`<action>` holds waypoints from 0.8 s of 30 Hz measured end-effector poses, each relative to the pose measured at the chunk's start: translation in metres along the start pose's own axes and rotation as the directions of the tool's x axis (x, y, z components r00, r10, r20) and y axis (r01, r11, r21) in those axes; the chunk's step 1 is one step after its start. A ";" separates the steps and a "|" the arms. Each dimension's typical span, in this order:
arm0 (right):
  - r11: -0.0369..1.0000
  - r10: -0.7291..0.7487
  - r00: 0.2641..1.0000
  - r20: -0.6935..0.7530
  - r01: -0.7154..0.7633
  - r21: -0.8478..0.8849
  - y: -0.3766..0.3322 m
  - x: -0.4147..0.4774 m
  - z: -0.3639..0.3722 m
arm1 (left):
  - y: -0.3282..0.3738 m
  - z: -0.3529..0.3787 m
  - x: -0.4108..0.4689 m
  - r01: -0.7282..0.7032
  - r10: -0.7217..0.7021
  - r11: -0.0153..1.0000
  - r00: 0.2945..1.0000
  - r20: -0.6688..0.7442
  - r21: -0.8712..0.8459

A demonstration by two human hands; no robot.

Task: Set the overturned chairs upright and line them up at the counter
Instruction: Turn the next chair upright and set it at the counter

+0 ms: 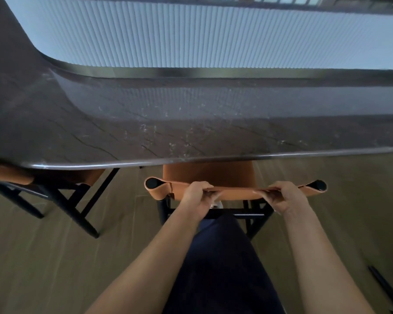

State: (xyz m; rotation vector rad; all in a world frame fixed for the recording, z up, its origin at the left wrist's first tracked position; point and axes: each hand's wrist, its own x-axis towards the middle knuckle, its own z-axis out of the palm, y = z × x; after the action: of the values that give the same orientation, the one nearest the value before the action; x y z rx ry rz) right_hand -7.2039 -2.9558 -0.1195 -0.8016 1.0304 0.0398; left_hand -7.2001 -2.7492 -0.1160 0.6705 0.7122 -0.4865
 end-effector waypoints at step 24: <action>0.990 0.138 0.990 0.006 -0.138 -0.009 -0.061 0.029 0.048 | 0.043 0.055 0.043 0.006 -0.008 1.000 0.995 -0.098 -0.015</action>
State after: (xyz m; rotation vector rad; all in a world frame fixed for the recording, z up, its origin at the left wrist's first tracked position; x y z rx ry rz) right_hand -7.1288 -2.9797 -0.0946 -0.7371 1.0789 0.1648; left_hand -7.1214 -2.7659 -0.0994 0.6817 0.8101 -0.4568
